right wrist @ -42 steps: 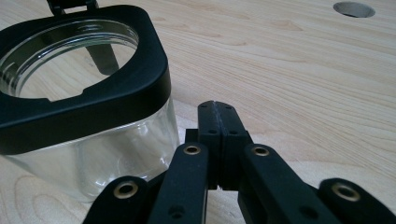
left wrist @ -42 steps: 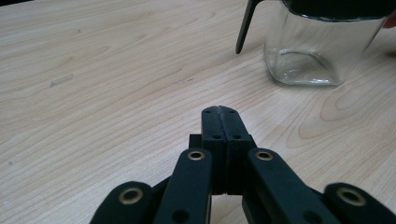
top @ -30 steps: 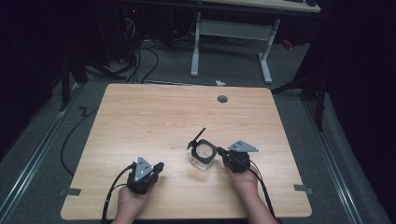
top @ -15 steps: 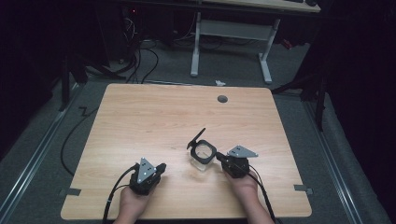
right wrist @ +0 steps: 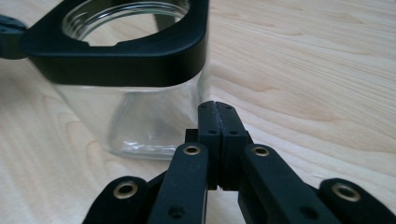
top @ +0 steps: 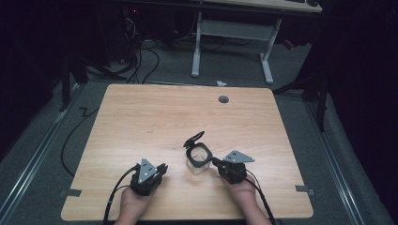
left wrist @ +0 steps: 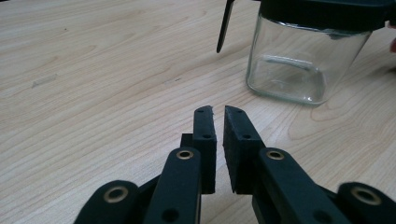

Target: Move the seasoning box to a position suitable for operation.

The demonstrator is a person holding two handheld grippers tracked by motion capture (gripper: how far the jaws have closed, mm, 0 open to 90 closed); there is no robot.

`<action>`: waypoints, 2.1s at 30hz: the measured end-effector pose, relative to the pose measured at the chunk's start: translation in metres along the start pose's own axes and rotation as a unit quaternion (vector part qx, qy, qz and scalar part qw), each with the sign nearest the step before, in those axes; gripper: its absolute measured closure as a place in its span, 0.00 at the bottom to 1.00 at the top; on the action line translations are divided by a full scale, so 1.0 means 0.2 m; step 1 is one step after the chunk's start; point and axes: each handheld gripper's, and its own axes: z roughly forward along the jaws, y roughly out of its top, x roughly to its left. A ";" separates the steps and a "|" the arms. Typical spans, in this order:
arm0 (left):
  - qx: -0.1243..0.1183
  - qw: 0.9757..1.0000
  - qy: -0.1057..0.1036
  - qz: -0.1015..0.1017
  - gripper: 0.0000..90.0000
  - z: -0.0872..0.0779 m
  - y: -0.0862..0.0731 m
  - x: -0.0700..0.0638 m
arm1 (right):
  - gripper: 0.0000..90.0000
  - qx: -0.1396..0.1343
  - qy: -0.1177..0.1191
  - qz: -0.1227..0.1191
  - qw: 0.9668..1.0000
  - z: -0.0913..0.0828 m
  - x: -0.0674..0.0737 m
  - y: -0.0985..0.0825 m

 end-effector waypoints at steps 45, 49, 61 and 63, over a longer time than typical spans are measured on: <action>0.019 0.998 -0.053 -0.029 0.74 -0.01 -0.04 -0.15 | 0.98 -0.081 -0.011 0.025 0.996 -0.21 0.08 -0.07; 0.024 0.998 -0.061 -0.018 0.79 -0.02 -0.04 -0.16 | 0.98 -0.087 -0.016 0.020 0.996 -0.21 0.09 -0.05; 0.048 0.995 -0.087 -0.007 0.98 -0.01 -0.09 -0.24 | 1.00 -0.101 -0.024 0.011 0.995 -0.22 0.11 0.05; 0.050 0.995 -0.085 -0.009 0.98 0.00 -0.10 -0.24 | 1.00 -0.107 -0.023 0.009 0.994 -0.22 0.11 0.06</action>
